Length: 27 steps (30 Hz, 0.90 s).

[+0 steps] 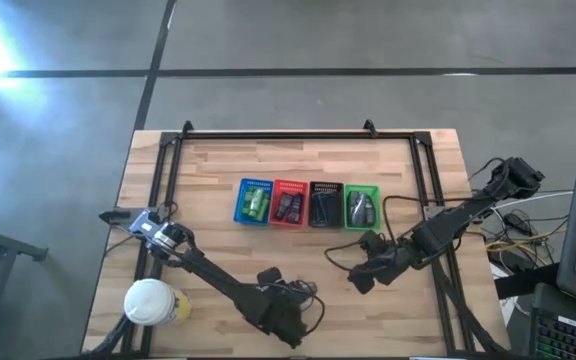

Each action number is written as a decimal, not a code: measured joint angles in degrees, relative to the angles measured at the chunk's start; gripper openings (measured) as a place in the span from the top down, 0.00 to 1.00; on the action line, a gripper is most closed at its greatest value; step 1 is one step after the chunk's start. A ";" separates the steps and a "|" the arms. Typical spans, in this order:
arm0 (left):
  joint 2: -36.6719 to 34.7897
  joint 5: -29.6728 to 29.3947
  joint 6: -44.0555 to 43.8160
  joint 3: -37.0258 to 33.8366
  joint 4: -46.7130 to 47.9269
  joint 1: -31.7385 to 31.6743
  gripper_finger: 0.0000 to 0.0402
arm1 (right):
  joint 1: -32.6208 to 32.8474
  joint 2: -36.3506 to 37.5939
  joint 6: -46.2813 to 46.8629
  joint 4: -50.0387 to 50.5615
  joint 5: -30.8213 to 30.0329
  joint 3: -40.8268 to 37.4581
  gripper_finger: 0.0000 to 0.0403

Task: Pick & Place Travel size toiletries
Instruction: Put the gray deodorant into the green bin

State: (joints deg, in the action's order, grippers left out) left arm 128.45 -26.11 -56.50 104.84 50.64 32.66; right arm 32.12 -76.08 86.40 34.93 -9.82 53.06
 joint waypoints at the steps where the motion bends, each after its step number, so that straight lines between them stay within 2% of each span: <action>1: -0.43 -0.23 0.61 0.02 -0.14 0.03 0.52 | 0.00 0.07 -0.01 0.12 0.00 -0.04 0.18; 8: -4.64 -3.34 5.71 -0.15 -0.80 0.09 0.52 | -0.16 1.48 1.59 -1.87 -0.17 -1.86 0.22; 16: -8.44 -5.78 14.07 -0.09 -4.51 -0.43 0.53 | -0.52 1.59 0.63 -26.05 -0.78 -6.75 0.25; 22: -9.46 -6.16 16.76 -0.07 -5.63 -1.38 0.53 | -0.52 1.56 0.52 -27.01 -1.65 -6.88 0.26; 27: -9.74 -5.84 21.09 0.11 -9.41 -2.25 0.53 | -0.57 1.56 0.40 -28.21 -2.21 -6.91 0.23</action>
State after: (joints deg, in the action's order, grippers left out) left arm 118.72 -31.95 -35.41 104.95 41.23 30.41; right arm 31.55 -74.52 86.80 6.72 -12.03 46.15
